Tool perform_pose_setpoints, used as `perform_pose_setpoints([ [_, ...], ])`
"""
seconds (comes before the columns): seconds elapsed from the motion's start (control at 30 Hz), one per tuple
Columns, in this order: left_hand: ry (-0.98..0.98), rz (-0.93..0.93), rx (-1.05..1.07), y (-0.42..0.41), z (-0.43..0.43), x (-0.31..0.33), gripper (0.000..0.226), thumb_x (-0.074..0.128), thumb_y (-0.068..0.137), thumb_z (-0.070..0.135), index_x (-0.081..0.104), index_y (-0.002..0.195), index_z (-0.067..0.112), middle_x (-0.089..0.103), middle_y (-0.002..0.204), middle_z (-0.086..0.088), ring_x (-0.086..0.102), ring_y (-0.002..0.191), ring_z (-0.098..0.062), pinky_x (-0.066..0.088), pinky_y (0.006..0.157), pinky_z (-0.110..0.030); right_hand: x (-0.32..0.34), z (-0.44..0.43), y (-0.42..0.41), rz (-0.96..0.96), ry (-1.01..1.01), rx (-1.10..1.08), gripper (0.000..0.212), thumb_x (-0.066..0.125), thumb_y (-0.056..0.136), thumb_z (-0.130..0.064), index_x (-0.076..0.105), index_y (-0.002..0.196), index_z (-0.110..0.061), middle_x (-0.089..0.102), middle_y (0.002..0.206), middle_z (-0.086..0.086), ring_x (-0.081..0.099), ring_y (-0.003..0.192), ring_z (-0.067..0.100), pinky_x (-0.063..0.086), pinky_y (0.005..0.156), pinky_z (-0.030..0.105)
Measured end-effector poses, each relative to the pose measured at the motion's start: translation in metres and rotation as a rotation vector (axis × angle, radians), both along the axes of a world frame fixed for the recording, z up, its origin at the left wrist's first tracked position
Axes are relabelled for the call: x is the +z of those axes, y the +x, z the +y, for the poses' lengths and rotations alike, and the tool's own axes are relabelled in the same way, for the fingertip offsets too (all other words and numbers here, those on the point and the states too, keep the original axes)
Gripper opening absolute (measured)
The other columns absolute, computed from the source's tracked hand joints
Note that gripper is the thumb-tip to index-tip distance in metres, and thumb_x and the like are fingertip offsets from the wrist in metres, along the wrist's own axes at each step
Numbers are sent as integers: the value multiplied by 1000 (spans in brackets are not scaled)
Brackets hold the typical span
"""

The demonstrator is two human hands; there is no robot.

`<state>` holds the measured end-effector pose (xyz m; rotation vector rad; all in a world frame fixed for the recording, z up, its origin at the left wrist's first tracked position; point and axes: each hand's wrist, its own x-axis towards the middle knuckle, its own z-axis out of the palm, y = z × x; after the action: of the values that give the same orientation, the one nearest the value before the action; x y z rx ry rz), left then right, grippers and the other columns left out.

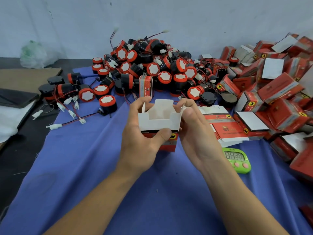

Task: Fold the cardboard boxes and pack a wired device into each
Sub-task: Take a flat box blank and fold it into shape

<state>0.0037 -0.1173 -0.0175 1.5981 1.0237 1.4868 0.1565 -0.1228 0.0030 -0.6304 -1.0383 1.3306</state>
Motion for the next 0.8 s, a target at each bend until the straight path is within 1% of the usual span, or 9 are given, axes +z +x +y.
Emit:
perform_pose_setpoints([
  [0.1, -4, 11, -2, 2, -2, -1, 74, 81, 69, 39, 47, 135, 46, 60, 130, 22, 65, 118, -12, 60, 87, -31, -3, 3, 3, -54, -49, -56, 19, 65, 90, -21, 49, 97, -14, 70, 92, -1, 63, 85, 17, 51, 69, 25],
  [0.2, -71, -94, -29, 3, -5, -3, 60, 76, 75, 38, 53, 130, 42, 62, 125, 22, 68, 110, -10, 59, 80, -25, -8, 4, 5, -180, -37, -140, 20, 66, 83, -5, 48, 84, -15, 66, 85, 4, 62, 89, 22, 51, 73, 32],
  [0.33, -222, -201, 54, 6, 0, -5, 43, 67, 82, 32, 55, 121, 44, 68, 111, 23, 72, 96, -9, 57, 71, -23, -10, 1, 3, -297, -11, -174, 25, 60, 75, 4, 50, 80, -19, 69, 81, -6, 61, 80, 10, 51, 66, 25],
  [0.43, -262, -199, 83, 5, 4, -7, 47, 64, 78, 22, 55, 117, 46, 72, 107, 16, 74, 92, -13, 58, 70, -27, -12, 1, 1, -350, -68, -189, 21, 65, 76, -3, 55, 83, -21, 73, 86, 2, 65, 82, 17, 53, 71, 35],
  [0.5, -245, -182, 106, 4, 5, -7, 53, 63, 74, 16, 55, 114, 49, 73, 107, 14, 74, 93, -13, 58, 68, -26, -13, 1, 0, -323, -136, -131, 18, 71, 83, -18, 61, 98, -18, 75, 96, 13, 68, 85, 24, 53, 77, 41],
  [0.57, -226, -174, 126, 3, 5, -8, 57, 60, 71, 11, 55, 111, 51, 73, 104, 14, 73, 90, -12, 57, 64, -24, -14, 3, 2, -226, -242, -43, 34, 66, 90, -42, 69, 110, -14, 75, 107, 14, 68, 92, 22, 50, 84, 40],
  [0.63, -211, -182, 137, 2, 5, -9, 60, 58, 72, 6, 55, 111, 52, 73, 102, 15, 73, 88, -12, 56, 62, -24, -12, 4, 4, -107, -351, 47, 47, 53, 94, -57, 77, 108, -18, 74, 113, 11, 66, 95, 21, 48, 86, 38],
  [0.67, -198, -184, 143, 2, 4, -8, 61, 56, 74, 3, 55, 111, 51, 73, 102, 14, 73, 88, -11, 56, 62, -23, -13, 4, 4, -90, -366, 80, 48, 50, 97, -56, 79, 108, -19, 74, 116, 10, 67, 97, 19, 49, 87, 36],
  [0.8, -69, -147, 179, 1, 2, -5, 60, 53, 85, -3, 54, 116, 49, 68, 103, 18, 69, 90, -7, 54, 67, -18, -16, 2, -5, -167, -289, 113, 30, 59, 99, -38, 79, 111, -20, 76, 117, 7, 72, 106, 19, 58, 86, 31],
])
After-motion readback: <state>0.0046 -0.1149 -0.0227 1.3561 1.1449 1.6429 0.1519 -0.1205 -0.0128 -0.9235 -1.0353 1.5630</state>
